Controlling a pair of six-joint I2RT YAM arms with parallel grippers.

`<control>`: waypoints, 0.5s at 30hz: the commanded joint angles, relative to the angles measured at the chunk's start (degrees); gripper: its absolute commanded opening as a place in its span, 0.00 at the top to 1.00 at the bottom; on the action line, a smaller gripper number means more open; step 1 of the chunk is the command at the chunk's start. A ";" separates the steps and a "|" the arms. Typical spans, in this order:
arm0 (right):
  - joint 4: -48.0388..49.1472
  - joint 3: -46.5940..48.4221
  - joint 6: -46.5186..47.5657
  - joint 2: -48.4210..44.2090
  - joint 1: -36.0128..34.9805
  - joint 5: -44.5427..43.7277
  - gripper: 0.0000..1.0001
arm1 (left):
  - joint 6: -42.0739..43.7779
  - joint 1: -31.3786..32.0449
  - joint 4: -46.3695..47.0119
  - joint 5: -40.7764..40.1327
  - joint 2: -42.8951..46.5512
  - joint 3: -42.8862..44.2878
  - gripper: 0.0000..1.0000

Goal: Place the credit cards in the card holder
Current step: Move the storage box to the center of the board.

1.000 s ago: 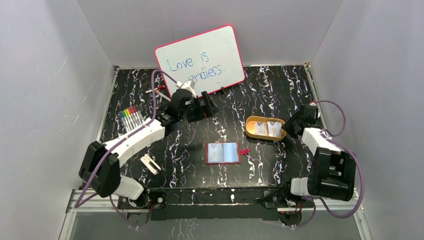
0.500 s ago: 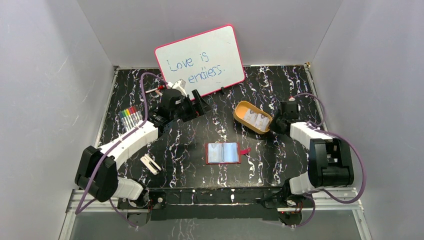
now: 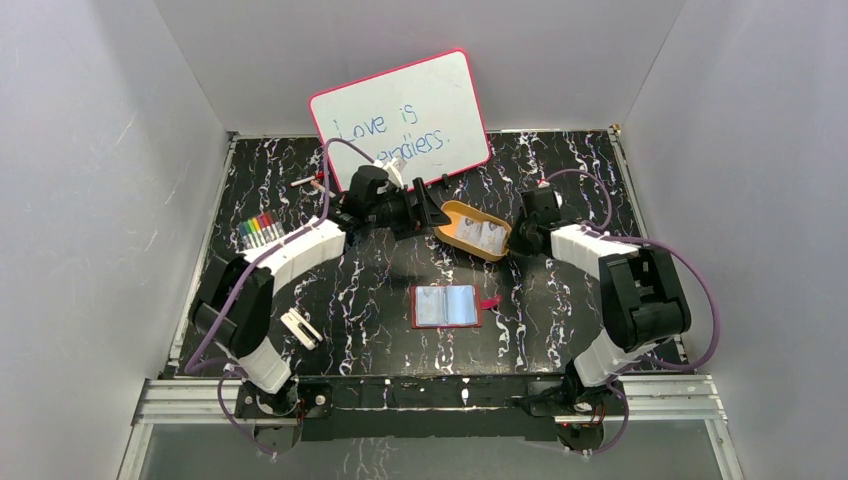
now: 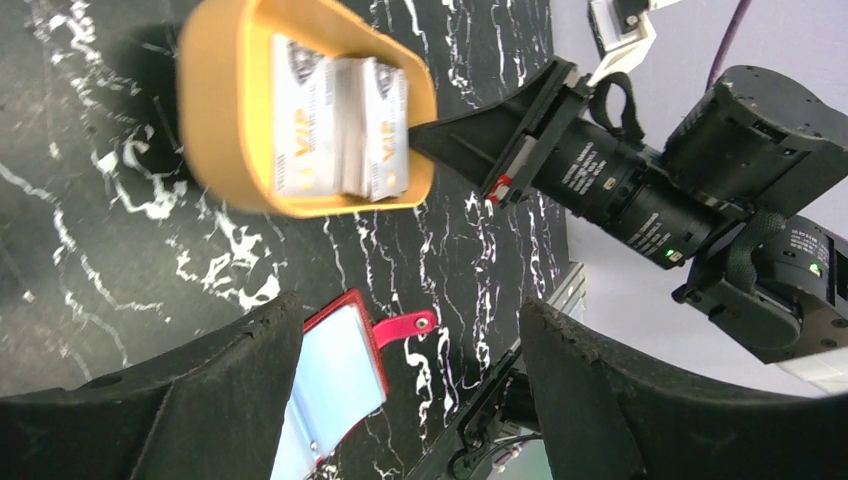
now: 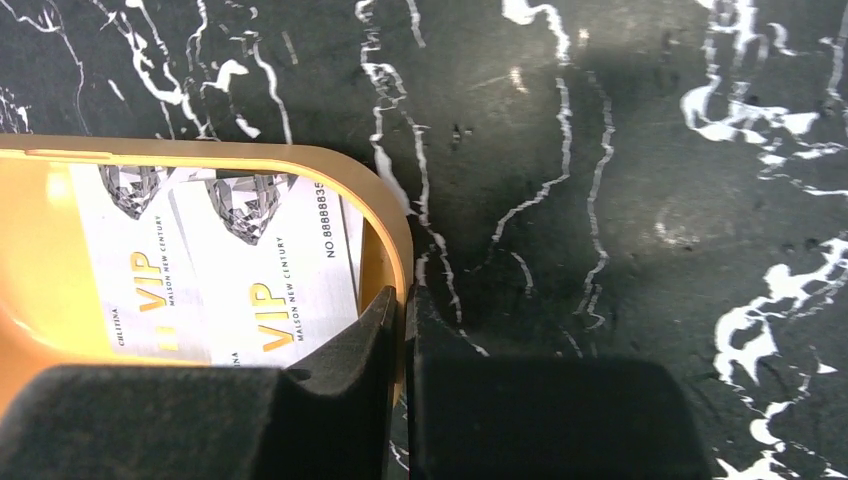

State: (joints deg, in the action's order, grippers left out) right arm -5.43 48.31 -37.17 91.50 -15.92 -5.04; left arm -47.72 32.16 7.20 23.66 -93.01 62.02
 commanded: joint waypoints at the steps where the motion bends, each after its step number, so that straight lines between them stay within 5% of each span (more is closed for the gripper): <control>1: -2.73 5.15 -0.37 1.82 -3.33 -1.67 0.86 | 1.33 0.93 0.45 3.98 -2.54 5.79 0.25; 9: -3.99 6.94 -0.17 1.86 -4.19 -1.64 0.67 | 1.81 1.78 -0.73 5.68 -8.14 11.09 0.26; 15: -4.66 7.67 0.84 -0.01 -4.15 -1.13 0.63 | 2.01 2.03 -4.03 6.75 -15.20 16.17 0.30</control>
State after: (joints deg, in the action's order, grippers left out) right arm -9.54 52.84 -37.21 93.86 -20.01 -6.00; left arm -46.35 33.95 6.15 27.53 -104.77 74.17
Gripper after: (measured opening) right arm 0.360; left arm 0.715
